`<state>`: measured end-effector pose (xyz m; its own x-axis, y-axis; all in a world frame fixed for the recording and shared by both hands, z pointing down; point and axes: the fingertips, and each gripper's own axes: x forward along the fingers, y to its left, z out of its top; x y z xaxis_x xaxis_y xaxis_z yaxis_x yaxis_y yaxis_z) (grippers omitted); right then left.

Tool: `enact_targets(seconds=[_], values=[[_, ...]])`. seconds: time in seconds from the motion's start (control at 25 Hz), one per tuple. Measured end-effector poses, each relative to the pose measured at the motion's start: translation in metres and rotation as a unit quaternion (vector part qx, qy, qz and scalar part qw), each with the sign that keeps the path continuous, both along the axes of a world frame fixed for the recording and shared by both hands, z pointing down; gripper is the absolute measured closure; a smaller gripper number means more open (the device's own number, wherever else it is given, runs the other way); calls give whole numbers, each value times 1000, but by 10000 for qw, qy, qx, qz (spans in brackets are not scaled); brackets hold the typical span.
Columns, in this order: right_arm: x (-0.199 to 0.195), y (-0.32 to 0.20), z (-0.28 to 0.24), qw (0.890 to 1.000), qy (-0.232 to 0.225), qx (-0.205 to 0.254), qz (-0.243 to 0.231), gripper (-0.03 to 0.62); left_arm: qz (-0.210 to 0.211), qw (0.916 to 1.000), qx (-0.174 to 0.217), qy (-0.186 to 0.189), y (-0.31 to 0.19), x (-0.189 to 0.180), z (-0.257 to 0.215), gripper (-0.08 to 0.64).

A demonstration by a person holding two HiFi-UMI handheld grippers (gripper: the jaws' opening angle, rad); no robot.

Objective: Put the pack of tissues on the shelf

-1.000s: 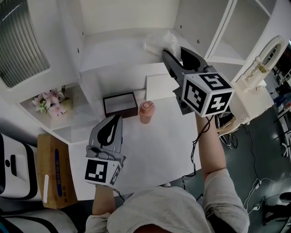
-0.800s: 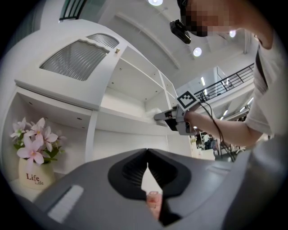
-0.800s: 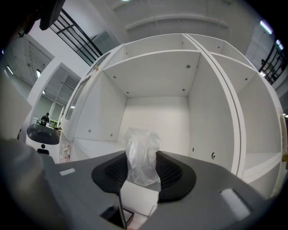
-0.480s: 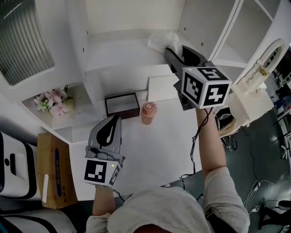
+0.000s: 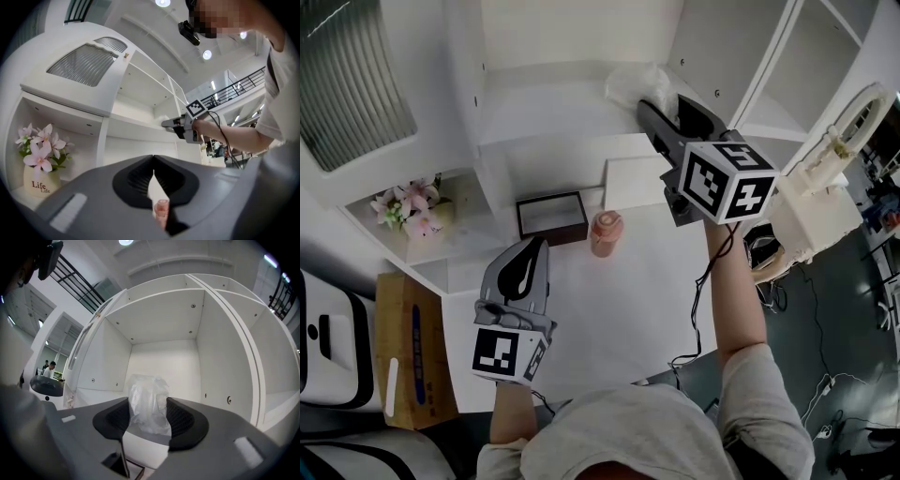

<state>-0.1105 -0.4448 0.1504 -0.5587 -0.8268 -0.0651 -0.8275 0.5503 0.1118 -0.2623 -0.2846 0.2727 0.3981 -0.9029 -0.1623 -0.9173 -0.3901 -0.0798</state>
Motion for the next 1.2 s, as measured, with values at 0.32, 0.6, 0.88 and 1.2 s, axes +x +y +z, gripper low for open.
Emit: enact_targets(seconds=[0.32, 0.6, 0.88, 1.2], values=[[-2, 10, -4, 9989, -239, 201, -358, 292, -24, 10000, 37, -28, 5, 1, -2, 560], [7, 24, -14, 9981, -290, 417, -336, 268, -25, 10000, 40, -72, 10, 8, -3, 560], [23, 47, -9, 9983, -314, 375, -332, 364, 43, 9999, 60, -134, 15, 24, -4, 560], [36, 73, 8, 9972, -351, 233, -616, 585, 161, 9997, 37, -161, 19, 51, -1, 560]])
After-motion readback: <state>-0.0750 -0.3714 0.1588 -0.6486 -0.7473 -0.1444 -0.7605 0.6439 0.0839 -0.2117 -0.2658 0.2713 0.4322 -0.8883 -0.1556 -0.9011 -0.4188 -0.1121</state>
